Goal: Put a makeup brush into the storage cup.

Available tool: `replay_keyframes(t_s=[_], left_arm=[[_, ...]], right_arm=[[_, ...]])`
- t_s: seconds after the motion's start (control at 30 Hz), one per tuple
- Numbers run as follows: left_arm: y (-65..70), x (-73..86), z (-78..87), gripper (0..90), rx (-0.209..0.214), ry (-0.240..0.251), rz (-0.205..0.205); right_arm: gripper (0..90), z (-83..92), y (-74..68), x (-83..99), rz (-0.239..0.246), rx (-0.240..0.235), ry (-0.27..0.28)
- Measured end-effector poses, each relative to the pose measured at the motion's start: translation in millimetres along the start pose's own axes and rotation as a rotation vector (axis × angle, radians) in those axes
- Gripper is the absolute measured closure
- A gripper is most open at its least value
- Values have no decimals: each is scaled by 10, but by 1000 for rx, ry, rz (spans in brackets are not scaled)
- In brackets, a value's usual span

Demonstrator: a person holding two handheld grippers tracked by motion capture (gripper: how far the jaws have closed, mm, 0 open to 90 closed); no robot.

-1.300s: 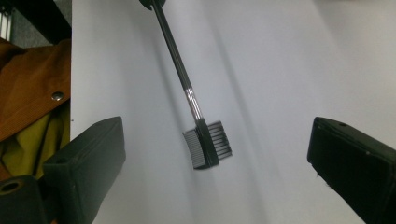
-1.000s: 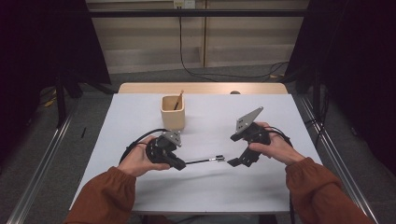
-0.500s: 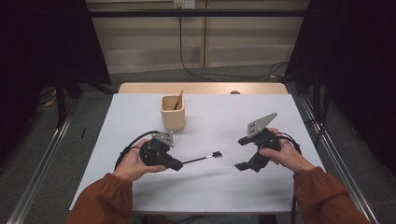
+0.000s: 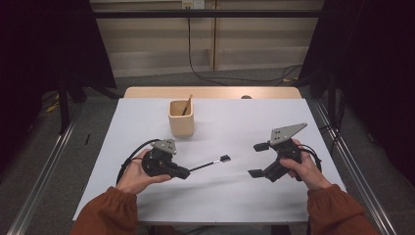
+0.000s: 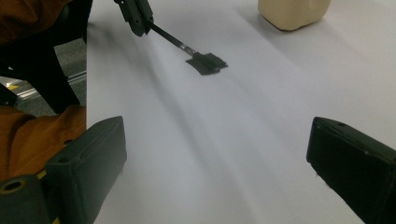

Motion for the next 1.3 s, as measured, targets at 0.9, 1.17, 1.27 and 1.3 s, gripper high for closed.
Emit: replay_keyframes(t_s=[0.9,1.17,1.27,1.3], left_arm=[[78,57,62,853,-26,126,-5],[38,38,115,853,-68,209,-9],[40,19,118,853,-73,235,-18],[46,8,119,852,-75,248,-17]], right_arm=[[50,7,-47,78,-44,17,149],[55,-2,-46,80,-45,26,146],[55,6,-54,66,-45,19,159],[55,9,-57,61,-45,16,165]])
Point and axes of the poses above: each handheld gripper's, and its own axes: z roughly backward along the jaws, x roughly out of its underside, y roughly to its right, the point moved 7 cm from there along -z, roughly forward along the jaws, and after that the axes turned 4 degrees about -z, right-handed, at the moved point
